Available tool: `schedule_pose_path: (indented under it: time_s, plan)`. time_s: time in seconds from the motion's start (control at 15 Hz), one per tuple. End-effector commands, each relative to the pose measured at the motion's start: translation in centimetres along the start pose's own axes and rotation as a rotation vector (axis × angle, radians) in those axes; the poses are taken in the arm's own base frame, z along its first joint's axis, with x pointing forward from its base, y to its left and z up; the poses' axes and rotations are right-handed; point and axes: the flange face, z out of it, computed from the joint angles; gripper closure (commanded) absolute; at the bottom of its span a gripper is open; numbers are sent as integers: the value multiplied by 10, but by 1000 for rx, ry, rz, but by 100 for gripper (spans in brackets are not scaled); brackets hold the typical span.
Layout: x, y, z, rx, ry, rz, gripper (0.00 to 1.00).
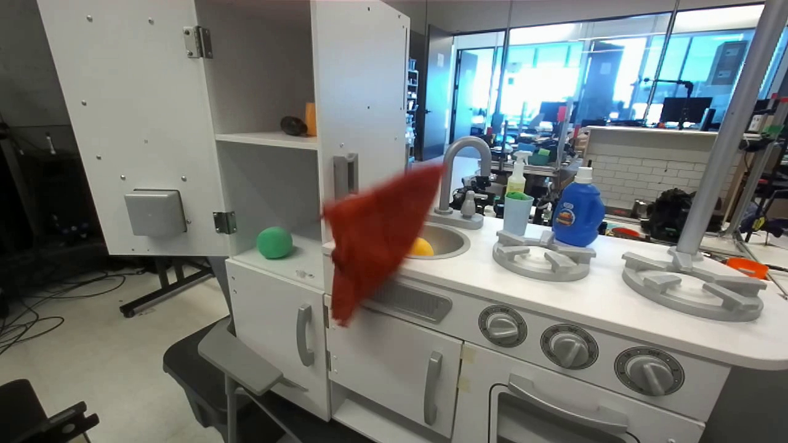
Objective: Put the black bottle and the sponge on the top shelf then close the door
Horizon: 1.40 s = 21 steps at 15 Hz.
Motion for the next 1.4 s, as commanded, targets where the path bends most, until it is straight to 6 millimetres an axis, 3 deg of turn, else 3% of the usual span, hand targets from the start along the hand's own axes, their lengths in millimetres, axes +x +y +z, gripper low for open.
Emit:
schedule_pose_path:
  time_s: [0.0,0.2,0.4,0.73,0.8,0.87,1.0,1.33]
  plan:
    - [-33,42,-44,-40,-22,90,0]
    - [-58,67,-44,-95,-101,150,0]
    - [-81,92,-16,-126,-184,203,0]
    - [-124,140,83,-50,-310,254,0]
    - [-119,142,96,-31,-334,263,0]
    - [-138,155,118,-7,-344,271,0]
    - [-150,170,140,20,-369,291,0]
    - [-183,196,249,101,-361,310,0]
